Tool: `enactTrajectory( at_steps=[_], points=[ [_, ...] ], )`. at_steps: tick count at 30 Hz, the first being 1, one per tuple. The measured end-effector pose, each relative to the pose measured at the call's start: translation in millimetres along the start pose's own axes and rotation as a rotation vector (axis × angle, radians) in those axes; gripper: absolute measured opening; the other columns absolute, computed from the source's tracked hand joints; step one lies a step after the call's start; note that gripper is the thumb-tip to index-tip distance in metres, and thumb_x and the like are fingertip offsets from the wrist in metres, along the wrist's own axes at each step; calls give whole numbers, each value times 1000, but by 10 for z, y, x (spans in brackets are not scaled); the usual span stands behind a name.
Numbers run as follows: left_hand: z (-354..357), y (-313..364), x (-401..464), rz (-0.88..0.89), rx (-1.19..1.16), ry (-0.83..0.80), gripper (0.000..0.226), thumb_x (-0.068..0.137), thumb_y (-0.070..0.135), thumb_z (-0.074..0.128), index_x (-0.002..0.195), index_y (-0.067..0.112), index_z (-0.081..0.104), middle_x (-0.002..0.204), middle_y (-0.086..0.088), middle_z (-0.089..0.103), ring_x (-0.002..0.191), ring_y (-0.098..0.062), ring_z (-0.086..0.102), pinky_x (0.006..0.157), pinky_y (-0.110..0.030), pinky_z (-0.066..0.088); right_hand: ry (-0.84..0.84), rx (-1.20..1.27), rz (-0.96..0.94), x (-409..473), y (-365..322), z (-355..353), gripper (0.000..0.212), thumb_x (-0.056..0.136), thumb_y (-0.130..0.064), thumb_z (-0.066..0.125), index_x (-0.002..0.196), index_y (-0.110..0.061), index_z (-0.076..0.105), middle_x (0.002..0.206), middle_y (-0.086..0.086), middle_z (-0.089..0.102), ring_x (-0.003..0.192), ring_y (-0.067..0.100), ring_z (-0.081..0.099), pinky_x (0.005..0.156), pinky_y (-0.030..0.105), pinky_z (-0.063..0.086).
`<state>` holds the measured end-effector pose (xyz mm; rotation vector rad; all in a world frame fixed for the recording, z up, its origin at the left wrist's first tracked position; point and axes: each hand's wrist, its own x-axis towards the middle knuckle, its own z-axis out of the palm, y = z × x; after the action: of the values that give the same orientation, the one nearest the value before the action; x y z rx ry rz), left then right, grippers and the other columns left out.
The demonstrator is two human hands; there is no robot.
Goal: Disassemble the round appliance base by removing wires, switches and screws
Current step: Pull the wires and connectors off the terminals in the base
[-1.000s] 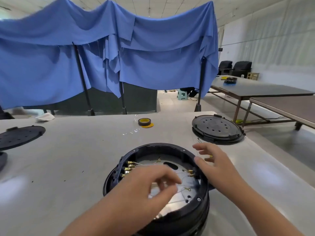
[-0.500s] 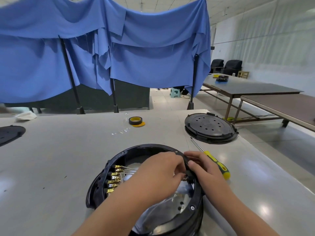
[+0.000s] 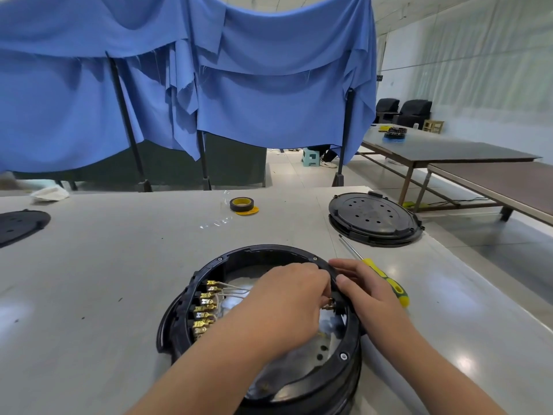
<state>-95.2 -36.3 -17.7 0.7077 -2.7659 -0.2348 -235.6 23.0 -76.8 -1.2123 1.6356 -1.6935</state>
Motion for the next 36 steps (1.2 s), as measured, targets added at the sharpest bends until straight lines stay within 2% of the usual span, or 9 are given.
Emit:
enactTrajectory(
  at_steps=[6,13,18,26,31,36],
  points=[
    [6,14,-8,20,71,37,7,94,25,48,98,24,54,104,4,61,100,-19,53,82,-31,38,-15,-13,4,-4,-1,-7,26,93,-3,52,103,-23,65,102,2,70,102,19,64,91,38,51],
    [14,25,-24,72,197,73,10,95,27,47,103,23,52,104,5,58,100,-17,49,88,-32,34,-31,-20,-3,2,3,-20,28,92,-3,52,102,-25,64,101,0,70,101,16,65,82,27,52],
    [14,25,-21,5,121,34,4,95,26,46,98,25,48,100,5,59,97,-18,52,87,-35,36,-35,-35,-3,-2,-8,-25,27,93,-3,51,104,-24,64,103,1,69,102,16,64,88,31,51],
    [6,52,-47,61,216,67,7,94,22,47,101,23,46,101,5,55,97,-17,46,85,-32,29,-41,-48,-4,-7,-27,-23,27,93,-2,51,104,-23,63,104,0,68,103,14,63,88,29,50],
    [-1,40,-43,19,160,36,4,96,25,46,94,25,42,99,5,55,96,-18,48,87,-34,34,-41,-40,-1,-15,-30,-20,27,93,-2,51,104,-24,63,103,0,68,102,14,63,86,27,50],
    [9,43,-41,9,165,42,3,95,25,48,96,25,46,93,7,52,94,-17,48,87,-34,33,-37,-35,3,-20,-37,-14,27,93,-2,50,105,-23,63,105,2,68,104,17,63,92,34,49]
  ],
)
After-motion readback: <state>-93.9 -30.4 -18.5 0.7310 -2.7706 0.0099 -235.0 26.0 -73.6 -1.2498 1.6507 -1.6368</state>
